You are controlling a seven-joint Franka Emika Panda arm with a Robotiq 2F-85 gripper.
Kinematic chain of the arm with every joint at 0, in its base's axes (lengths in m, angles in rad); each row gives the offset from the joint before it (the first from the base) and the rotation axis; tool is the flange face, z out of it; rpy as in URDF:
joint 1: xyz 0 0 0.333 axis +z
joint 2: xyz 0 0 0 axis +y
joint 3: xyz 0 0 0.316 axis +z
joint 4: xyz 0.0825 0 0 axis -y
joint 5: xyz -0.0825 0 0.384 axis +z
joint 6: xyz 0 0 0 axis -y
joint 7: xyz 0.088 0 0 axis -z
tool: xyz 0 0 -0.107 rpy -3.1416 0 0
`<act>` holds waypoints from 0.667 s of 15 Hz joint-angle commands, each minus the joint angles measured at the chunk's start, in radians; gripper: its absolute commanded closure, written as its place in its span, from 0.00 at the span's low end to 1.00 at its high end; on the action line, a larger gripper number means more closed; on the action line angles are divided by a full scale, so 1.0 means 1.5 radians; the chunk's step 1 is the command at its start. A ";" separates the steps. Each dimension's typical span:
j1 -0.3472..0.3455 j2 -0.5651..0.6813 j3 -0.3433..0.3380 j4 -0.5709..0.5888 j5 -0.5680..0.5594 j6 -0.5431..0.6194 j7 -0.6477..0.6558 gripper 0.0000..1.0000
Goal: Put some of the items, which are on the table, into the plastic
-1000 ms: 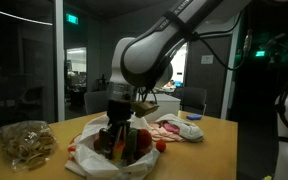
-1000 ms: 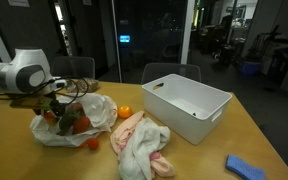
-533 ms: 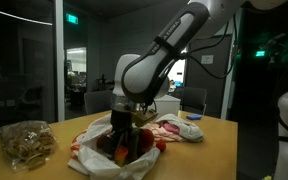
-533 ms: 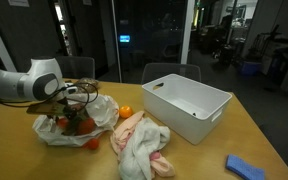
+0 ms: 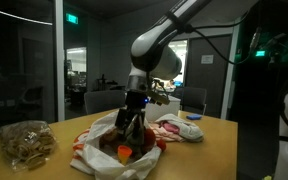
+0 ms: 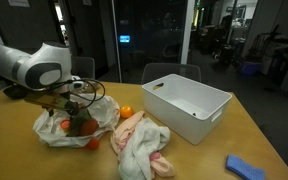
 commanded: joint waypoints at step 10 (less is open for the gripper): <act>-0.090 -0.136 -0.033 -0.149 -0.199 -0.070 0.315 0.00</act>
